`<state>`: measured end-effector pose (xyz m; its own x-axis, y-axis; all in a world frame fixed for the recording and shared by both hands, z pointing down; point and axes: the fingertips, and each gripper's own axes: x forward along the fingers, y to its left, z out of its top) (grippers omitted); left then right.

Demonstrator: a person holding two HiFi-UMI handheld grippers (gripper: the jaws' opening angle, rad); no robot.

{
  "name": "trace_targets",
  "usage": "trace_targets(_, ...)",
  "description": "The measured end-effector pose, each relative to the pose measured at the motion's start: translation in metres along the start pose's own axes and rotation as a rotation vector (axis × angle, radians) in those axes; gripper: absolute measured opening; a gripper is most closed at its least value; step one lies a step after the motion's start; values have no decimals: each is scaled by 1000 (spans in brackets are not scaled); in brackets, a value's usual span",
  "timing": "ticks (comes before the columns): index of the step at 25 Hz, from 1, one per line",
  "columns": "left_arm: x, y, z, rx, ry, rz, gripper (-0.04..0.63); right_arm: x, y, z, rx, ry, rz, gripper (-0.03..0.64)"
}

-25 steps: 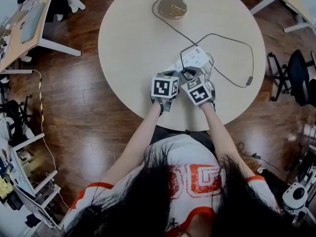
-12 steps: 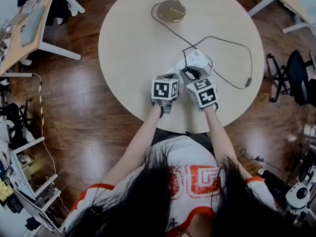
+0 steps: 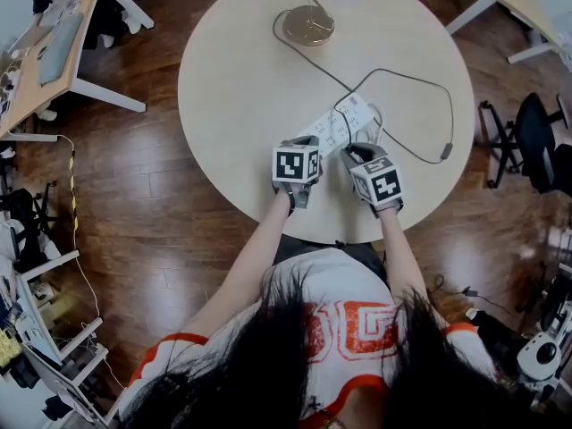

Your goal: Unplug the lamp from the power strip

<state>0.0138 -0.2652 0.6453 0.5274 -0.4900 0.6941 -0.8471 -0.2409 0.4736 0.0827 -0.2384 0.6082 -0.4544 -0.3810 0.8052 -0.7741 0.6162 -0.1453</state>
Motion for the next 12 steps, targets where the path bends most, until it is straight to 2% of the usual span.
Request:
trace_targets(4, 1, 2, 1, 1, -11, -3, 0, 15, 4, -19, -6, 56, 8, 91)
trace_targets(8, -3, 3, -2, 10, -45, -26, 0, 21, 9, -22, -25, 48, -1, 95)
trace_targets(12, -10, 3, -10, 11, -33, -20, 0, 21, 14, -24, -22, 38, 15, 141)
